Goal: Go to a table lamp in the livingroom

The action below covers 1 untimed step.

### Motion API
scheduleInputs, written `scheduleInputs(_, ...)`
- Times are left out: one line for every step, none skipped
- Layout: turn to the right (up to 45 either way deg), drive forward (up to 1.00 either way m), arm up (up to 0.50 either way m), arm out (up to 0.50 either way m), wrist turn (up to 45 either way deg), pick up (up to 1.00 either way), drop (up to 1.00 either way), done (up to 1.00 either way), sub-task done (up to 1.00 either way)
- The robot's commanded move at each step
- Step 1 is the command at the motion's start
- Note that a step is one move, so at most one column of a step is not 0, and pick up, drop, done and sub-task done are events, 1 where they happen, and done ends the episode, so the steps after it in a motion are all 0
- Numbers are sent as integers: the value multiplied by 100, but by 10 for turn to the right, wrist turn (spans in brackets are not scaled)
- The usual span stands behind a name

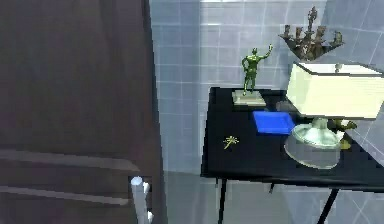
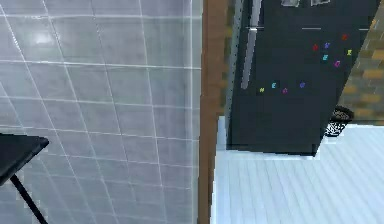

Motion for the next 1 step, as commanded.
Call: scheduleInputs(330, 0, 0, 0, 0, 0, 0, 0, 0)
